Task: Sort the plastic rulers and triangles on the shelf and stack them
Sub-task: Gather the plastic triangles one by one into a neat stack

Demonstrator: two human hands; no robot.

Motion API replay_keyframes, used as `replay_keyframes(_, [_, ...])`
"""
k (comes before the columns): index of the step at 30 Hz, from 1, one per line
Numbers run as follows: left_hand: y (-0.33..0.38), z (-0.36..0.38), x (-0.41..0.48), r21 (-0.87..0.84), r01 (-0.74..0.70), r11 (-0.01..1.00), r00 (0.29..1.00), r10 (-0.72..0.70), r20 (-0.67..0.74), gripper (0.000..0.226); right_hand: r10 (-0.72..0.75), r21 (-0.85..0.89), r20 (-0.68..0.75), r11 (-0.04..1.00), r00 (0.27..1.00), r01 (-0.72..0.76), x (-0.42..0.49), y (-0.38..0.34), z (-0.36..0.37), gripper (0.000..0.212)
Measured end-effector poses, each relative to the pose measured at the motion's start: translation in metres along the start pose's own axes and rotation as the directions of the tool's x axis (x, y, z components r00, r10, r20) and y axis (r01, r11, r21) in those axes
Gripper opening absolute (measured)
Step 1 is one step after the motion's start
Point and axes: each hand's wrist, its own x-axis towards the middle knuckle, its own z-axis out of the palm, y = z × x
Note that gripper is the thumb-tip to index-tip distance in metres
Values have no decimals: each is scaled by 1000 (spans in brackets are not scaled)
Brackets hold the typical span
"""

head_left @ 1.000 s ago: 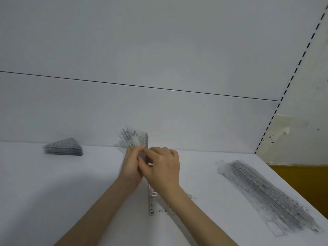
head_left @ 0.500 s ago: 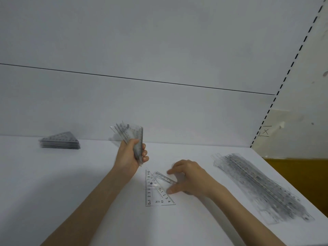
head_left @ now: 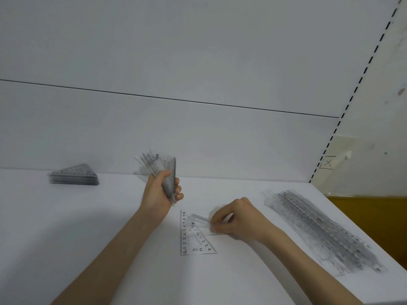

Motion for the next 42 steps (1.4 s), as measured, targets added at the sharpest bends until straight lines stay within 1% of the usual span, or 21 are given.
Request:
replay_keyframes(3, [0, -1, 0, -7, 7, 1000, 1000, -7, 1, 25, -63, -207, -67, 977, 996, 48, 0, 2, 2, 7])
replay_keyframes(5, [0, -2, 1, -10, 8, 1000, 1000, -8, 1, 25, -94, -323, -206, 946, 974, 23, 2, 9, 7, 18])
replay_keyframes(6, [0, -2, 1, -5, 6, 1000, 1000, -6, 1, 25, -106, -309, -309, 951, 945, 6, 4, 12, 10, 25])
replay_keyframes(7, [-1, -3, 1, 1, 4, 1000, 1000, -4, 2, 24, -106, -250, -413, 968, 905, -1, 8, 14, 12, 29])
replay_keyframes(9, [-2, -3, 1, 6, 13, 1000, 1000, -13, 14, 24, -112, -159, -593, 987, 798, 20, 17, 10, 14, 29])
replay_keyframes(11, [-4, -4, 1, 8, 29, 1000, 999, -29, 32, 23, -223, -237, -712, 969, 665, 71, 29, -5, 16, 25])
replay_keyframes(12, [-5, -3, 0, 9, 36, 999, 998, -37, 50, 23, -276, -291, -738, 954, 616, 79, 34, -17, 17, 22])
replay_keyframes(14, [-9, -2, 0, 32, 24, 999, 997, -27, 76, 23, -348, -381, -749, 922, 563, 64, 46, -37, 21, 20])
replay_keyframes(16, [-12, 0, -2, 105, -30, 994, 993, 18, 115, 23, -392, -461, -743, 888, 542, 11, 55, -57, 25, 18])
replay_keyframes(18, [-14, 2, -5, 177, -107, 978, 988, 84, 129, 34, -449, -553, -720, 832, 529, -48, 61, -73, 31, 19])
replay_keyframes(19, [-15, 3, -5, 193, -112, 975, 989, 90, 120, 38, -481, -592, -709, 803, 516, -64, 63, -77, 35, 21])
replay_keyframes(21, [-16, 4, -6, 188, -83, 979, 991, 62, 115, 39, -495, -619, -688, 782, 531, -74, 65, -82, 41, 28])
replay_keyframes(23, [-17, 4, -6, 212, -97, 972, 990, 72, 124, 42, -472, -611, -683, 788, 558, -81, 69, -81, 46, 29])
replay_keyframes(27, [-16, 7, -13, 229, -183, 956, 978, 153, 142, 38, -416, -531, -710, 846, 568, -44, 73, -78, 52, 17])
replay_keyframes(30, [-14, 10, -16, 208, -192, 959, 973, 159, 166, 33, -321, -409, -711, 913, 625, 4, 68, -75, 57, 20])
replay_keyframes(32, [-13, 10, -17, 200, -191, 961, 972, 157, 177, 27, -266, -305, -674, 950, 689, 68, 64, -74, 59, 19])
replay_keyframes(35, [-10, 10, -16, 199, -191, 961, 975, 162, 151, 8, -166, -114, -570, 986, 805, 122, 57, -75, 53, 24])
replay_keyframes(36, [-10, 9, -15, 204, -183, 962, 978, 157, 139, 5, -86, 12, -561, 994, 824, 112, 56, -75, 47, 26])
replay_keyframes(38, [-9, 10, -14, 225, -151, 963, 984, 125, 126, 5, 98, 264, -578, 962, 810, 72, 58, -73, 32, 27])
replay_keyframes(40, [-9, 11, -16, 207, -108, 972, 988, 82, 131, 12, 188, 357, -554, 934, 811, 27, 62, -68, 19, 39])
replay_keyframes(42, [-11, 12, -18, 197, -85, 977, 985, 52, 167, 17, 229, 394, -457, 918, 859, -35, 66, -66, 11, 62])
